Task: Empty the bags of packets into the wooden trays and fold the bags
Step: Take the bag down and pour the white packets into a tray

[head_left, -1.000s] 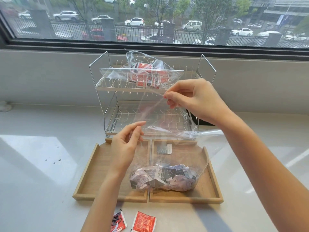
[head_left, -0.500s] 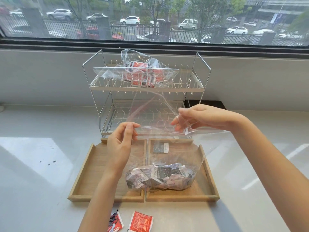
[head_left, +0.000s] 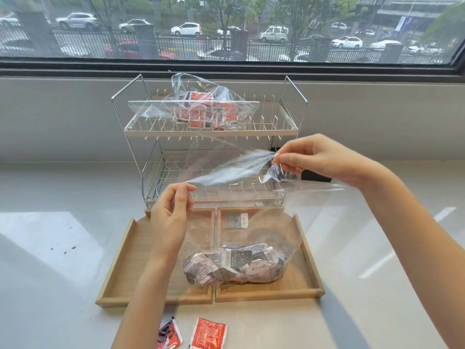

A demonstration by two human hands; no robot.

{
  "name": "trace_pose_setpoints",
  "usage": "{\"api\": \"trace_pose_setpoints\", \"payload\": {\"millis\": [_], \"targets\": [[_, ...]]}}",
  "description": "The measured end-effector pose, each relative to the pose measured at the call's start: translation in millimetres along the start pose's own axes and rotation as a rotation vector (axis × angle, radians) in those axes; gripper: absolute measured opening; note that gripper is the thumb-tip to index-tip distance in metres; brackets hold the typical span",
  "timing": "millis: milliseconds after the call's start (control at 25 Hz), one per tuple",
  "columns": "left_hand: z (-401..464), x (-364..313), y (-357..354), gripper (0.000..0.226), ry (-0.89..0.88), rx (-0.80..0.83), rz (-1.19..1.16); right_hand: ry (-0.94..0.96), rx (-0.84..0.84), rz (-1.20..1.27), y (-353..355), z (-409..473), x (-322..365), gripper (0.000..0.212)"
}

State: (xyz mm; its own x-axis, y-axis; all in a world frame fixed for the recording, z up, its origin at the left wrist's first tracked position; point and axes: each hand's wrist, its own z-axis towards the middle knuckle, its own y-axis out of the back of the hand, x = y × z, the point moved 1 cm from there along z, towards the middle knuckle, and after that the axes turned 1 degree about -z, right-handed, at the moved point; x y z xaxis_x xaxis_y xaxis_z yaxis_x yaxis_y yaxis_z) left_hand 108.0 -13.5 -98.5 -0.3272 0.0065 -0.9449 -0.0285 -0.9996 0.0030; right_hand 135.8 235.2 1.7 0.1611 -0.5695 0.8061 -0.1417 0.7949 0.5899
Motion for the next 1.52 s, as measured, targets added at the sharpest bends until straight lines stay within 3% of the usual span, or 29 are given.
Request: {"api": "trace_pose_setpoints", "payload": {"millis": [200,360,440,520,800,880,960,1040,1120,1240,1400,1520], "targets": [[0.3,-0.3,-2.6,0.027,-0.003,0.028,0.004,0.025,-0.107,-0.071,18.4,-3.6,11.4,0.015],[0.2,0.5,-1.0,0.027,-0.003,0.018,0.007,-0.174,-0.057,-0.116,22.3,-12.9,-7.8,0.045],[0.6,0.7,-0.2,0.027,-0.004,0.008,0.007,-0.186,-0.094,-0.062,23.6,-20.5,-18.5,0.035],[1.5,1.1,-1.0,0.027,-0.008,0.008,0.006,-0.114,-0.216,-0.018,27.2,-26.4,-23.2,0.017],[6.1,-0.7,-7.0,0.026,-0.025,-0.016,0.011,0.100,-0.665,0.083,21.9,-25.8,-19.6,0.008],[7.4,-0.3,-7.1,0.025,-0.020,-0.039,0.012,0.107,-0.910,0.237,5.6,-26.5,-30.1,0.014],[7.3,0.4,-8.1,0.025,-0.017,-0.060,0.014,0.030,-1.005,0.390,-22.1,-31.6,-55.0,0.030],[6.2,1.6,-7.3,0.023,-0.026,-0.076,0.001,-0.155,-0.901,0.432,-61.7,-42.2,-87.9,0.044],[3.3,6.3,-5.1,0.018,-0.015,-0.069,-0.012,-0.358,-0.685,0.382,-105.9,-55.8,-115.7,0.057],[-7.9,25.3,-1.4,0.022,0.068,0.015,0.050,-0.478,-0.400,0.349,-155.2,-68.3,-137.4,0.078],[-42.4,76.9,5.0,0.063,0.371,0.229,0.258,-0.506,-0.316,0.281,-170.1,-67.1,-146.2,0.080],[-71.6,108.2,9.3,0.068,0.485,0.289,0.298,-0.545,-0.280,0.207,-173.5,-65.8,-152.4,0.077]]}}
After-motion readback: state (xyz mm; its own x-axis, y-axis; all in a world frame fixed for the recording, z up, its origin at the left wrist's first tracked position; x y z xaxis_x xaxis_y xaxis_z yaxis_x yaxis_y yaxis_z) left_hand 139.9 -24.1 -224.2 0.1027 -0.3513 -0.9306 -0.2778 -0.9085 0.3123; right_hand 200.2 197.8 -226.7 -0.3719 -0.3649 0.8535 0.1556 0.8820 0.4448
